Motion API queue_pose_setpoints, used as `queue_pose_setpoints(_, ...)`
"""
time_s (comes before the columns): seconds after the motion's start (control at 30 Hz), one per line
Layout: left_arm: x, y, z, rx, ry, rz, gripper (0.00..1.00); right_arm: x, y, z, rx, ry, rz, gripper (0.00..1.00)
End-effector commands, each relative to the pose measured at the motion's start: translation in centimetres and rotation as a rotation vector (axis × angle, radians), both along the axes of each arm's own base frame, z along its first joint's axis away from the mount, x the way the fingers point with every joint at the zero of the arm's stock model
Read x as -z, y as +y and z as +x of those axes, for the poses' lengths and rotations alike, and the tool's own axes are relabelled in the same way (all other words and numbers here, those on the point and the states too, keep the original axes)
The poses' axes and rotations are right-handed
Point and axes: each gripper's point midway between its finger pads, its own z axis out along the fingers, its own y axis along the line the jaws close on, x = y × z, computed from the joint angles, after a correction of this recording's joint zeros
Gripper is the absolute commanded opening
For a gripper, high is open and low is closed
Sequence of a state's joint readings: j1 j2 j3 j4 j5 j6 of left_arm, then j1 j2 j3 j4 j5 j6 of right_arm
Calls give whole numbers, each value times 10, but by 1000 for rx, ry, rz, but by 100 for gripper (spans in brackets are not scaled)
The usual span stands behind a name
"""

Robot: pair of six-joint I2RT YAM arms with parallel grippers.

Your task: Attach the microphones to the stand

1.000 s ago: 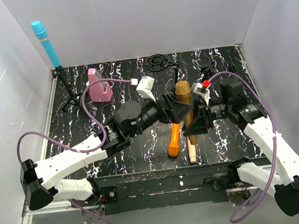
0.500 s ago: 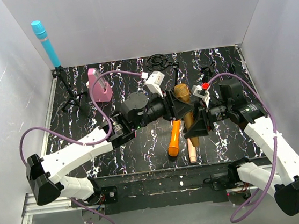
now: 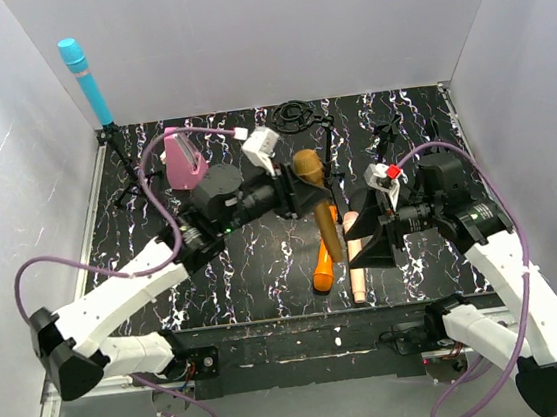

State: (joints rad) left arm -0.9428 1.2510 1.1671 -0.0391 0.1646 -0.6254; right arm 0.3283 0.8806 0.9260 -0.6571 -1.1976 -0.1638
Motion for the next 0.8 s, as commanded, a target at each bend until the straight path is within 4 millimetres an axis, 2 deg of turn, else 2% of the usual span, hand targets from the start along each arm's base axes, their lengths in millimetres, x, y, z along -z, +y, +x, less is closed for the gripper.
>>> queue_pose_setpoints(0.0,-44,60,9,-112,-167,67,0,0,-11,4,52,-157,-38,86)
queue_pose_setpoints(0.13,-63,90,35,-235,-270,199,0,13,-21,3,66,-227,-36,89)
queue_pose_setpoints(0.17,-73,93,38,-240,-305,217,0,20,-23,1,65,-236,-38,90)
queue_pose_setpoints(0.23,-88,99,58,-309,-354,257,0,35,-26,-1,62,-267,-46,91)
queue_pose_setpoints(0.3,-101,97,76,-338,-406,282,0,53,-28,-2,58,-283,-54,92)
queue_pose_setpoints(0.43,-128,90,114,-390,-470,282,0,72,-32,-1,78,-292,-48,93)
queue_pose_setpoints(0.57,-152,86,152,-451,-527,255,0,70,-38,2,114,-335,-47,94)
queue_pose_setpoints(0.67,-154,90,190,-502,-534,262,0,72,-41,7,141,-351,-61,94)
queue_pose_setpoints(0.77,-163,86,208,-507,-540,222,0,74,-44,7,160,-368,-67,95)
